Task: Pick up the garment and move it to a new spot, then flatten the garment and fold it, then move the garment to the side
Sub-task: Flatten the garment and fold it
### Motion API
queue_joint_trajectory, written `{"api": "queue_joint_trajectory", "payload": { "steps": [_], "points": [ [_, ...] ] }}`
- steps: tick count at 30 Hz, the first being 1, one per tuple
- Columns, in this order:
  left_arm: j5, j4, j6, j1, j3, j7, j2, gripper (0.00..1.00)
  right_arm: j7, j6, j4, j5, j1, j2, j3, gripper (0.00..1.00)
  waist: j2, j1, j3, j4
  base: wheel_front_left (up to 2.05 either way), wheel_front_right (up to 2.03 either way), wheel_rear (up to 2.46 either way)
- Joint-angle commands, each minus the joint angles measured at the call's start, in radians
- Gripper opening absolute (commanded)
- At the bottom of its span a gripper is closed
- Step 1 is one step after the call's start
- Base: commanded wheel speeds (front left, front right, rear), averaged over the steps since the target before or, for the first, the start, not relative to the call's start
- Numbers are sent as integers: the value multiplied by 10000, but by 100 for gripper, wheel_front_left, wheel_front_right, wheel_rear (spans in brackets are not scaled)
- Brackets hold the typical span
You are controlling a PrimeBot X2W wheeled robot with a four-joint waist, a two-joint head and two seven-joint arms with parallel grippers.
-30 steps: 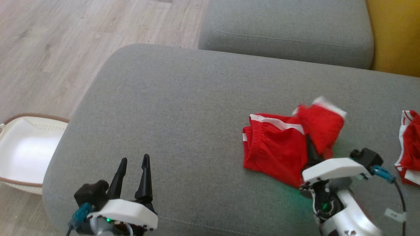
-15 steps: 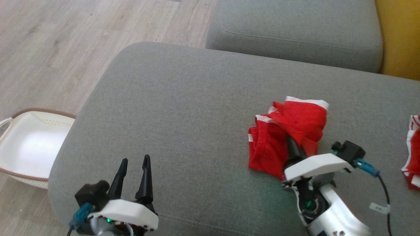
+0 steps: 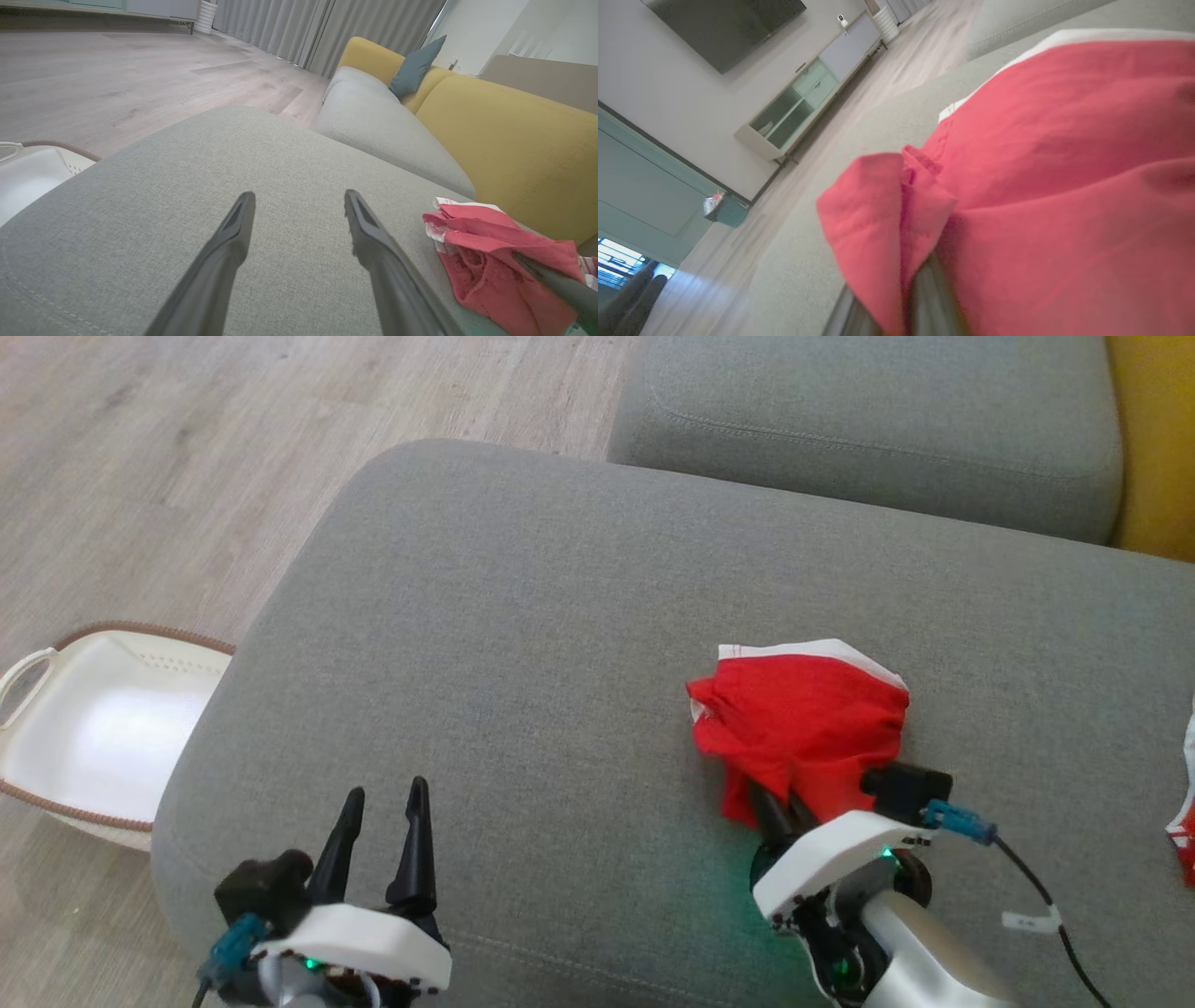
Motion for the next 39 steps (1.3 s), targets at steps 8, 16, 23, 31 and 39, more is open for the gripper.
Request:
{"api": "queue_joint_trajectory", "payload": {
  "steps": [8,16,23,31,39],
  "points": [
    [-6,-267,11,-437,264,-124,14,100,365,-7,-328,-729,-441,18,1356,100,0,0,-8,-31,0,0,0],
    [-3,-304,49,-454,348,-124,14,100,1481,-7,-163,-622,-408,18,1836,100,0,0,-110,-379,0,0,0],
    [7,-730,56,-548,582,-124,14,100,13,-7,-235,-1723,-1003,-216,319,100,0,0,-190,-1021,0,0,0],
    [-95,-1942,16,-793,1006,-124,14,100,-814,-7,-1264,-5172,-834,-651,-2505,100,0,0,-91,-1950,0,0,0],
    [139,-2443,-233,-875,1140,-124,14,100,-856,-7,-3752,-7581,812,-47,-4904,100,0,0,45,-2664,0,0,0]
  ]
}}
